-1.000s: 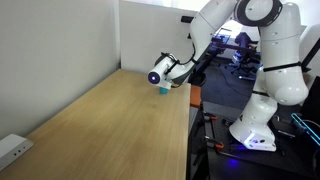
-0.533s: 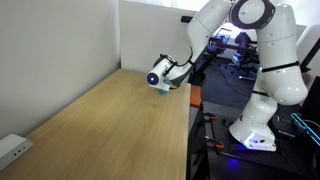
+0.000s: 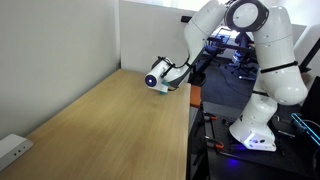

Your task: Put the green pen in the light blue cup

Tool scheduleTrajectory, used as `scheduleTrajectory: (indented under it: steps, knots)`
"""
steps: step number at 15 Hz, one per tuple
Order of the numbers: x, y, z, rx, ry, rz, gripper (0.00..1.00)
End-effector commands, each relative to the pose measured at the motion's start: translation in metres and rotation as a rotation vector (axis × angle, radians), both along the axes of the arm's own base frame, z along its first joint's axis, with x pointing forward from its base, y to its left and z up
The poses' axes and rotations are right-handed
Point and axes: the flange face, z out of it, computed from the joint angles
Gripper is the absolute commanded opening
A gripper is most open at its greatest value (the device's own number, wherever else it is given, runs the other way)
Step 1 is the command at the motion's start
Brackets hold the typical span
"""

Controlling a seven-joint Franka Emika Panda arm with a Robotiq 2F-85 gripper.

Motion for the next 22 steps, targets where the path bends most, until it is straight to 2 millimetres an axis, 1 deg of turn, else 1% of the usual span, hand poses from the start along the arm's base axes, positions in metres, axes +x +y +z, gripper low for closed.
scheduleTrajectory:
  steps: [1,8,9,10,11,13,14,15,19,20,22]
  knots:
    - [0.009,0.0,-0.005,0.021,-0.001,0.0,0.03]
    - [0.013,0.009,-0.014,0.023,0.007,0.012,0.03]
    - [0.014,0.01,-0.015,0.021,0.007,0.012,0.05]
    - [0.014,0.011,-0.015,0.022,0.008,0.015,0.2]
    - [0.014,0.012,-0.015,0.022,0.008,0.016,0.24]
    - [0.014,0.014,-0.014,0.02,0.007,0.016,0.42]
    - [0.014,0.015,-0.013,0.018,0.005,0.017,0.46]
    - [0.013,0.016,-0.012,0.017,0.003,0.017,0.54]
    - [0.013,0.018,-0.01,0.015,0.002,0.018,0.67]
    - [0.013,0.019,-0.01,0.015,0.003,0.019,0.66]
    - [0.013,0.019,-0.01,0.019,0.004,0.021,0.68]
